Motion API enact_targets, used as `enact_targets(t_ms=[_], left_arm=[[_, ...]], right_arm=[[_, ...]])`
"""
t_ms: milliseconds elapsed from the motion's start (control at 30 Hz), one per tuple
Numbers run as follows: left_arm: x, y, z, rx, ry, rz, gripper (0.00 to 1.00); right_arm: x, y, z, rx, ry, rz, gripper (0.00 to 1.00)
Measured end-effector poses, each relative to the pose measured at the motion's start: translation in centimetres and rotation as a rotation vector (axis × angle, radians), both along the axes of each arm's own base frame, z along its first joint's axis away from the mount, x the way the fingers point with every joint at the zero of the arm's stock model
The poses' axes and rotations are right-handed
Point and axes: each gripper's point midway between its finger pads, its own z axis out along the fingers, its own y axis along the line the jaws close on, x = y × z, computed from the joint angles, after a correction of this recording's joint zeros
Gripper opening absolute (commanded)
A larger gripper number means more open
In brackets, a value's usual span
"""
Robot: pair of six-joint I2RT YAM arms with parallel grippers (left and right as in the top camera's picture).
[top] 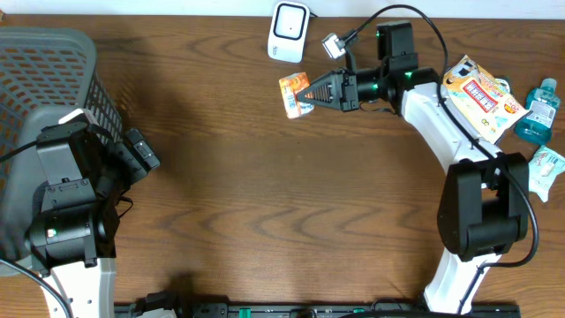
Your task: Scan the item barcode
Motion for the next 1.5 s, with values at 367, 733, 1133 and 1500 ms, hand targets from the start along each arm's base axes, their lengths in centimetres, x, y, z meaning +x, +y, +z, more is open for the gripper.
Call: enact_targets(t_ms=[367,733,1133,1500], left_arm=[[0.0,0.0,0.0,0.0,0.0,0.0,0.98],[0.0,0.0,0.0,0.0,0.0,0.0,0.98],[0.0,0.0,0.0,0.0,0.0,0.0,0.98],[0.0,0.0,0.0,0.0,0.0,0.0,0.98]], right_arm=[[0.8,-1.4,0.0,-0.001,0.007,-0.036,0.01],[0.5,-0.8,-0.2,-0.011,0.014,-0.028,0.01],[3.1,-2.1,-11.3,-0.641,0.166,-0.396,0.01],[9.9,-5.0,-12.8,-1.105,-0.325,-0.794,0.01]])
